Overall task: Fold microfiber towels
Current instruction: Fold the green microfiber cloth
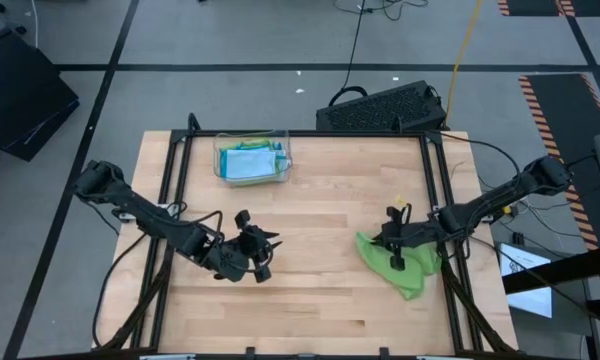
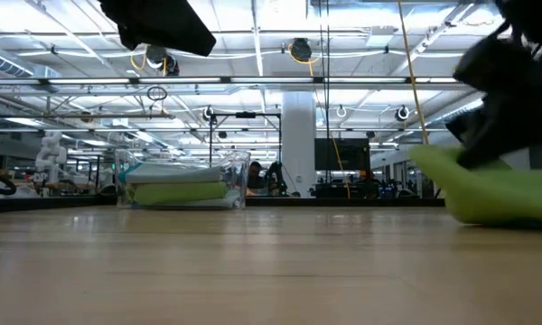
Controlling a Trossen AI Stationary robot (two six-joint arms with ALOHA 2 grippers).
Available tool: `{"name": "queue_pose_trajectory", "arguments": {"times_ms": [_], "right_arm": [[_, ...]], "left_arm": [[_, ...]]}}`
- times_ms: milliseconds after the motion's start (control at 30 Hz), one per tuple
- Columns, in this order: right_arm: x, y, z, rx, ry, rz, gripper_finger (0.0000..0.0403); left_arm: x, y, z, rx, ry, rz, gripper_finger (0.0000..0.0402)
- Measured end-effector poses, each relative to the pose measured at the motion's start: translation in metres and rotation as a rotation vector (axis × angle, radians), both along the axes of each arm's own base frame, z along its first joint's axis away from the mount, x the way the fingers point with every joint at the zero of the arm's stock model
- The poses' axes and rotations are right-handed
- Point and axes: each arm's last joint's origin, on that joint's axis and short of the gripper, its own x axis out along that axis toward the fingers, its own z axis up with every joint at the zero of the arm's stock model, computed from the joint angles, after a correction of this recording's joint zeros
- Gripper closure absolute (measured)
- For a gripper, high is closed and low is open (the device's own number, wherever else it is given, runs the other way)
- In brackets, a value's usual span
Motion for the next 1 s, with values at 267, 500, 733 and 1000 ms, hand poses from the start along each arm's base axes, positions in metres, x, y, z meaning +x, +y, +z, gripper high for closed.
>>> {"name": "queue_pose_trajectory", "arguments": {"times_ms": [267,500,733,1000], "right_arm": [[0.017,0.011,0.031,-0.022,-0.382,0.023,0.0395],[0.022,0.029,0.054,0.028,-0.653,0.096,0.0395],[0.027,0.038,0.058,0.041,-0.773,0.112,0.0395],[0.034,0.039,0.060,0.039,-0.861,0.031,0.0395]], "left_arm": [[0.003,0.006,0.000,-0.004,-0.006,0.022,0.0300],[0.009,0.010,0.005,-0.022,-0.061,0.038,0.0300],[0.023,0.004,0.006,0.021,-0.148,-0.008,0.0300],[0.041,-0.001,0.000,0.111,-0.201,-0.063,0.0299]]}}
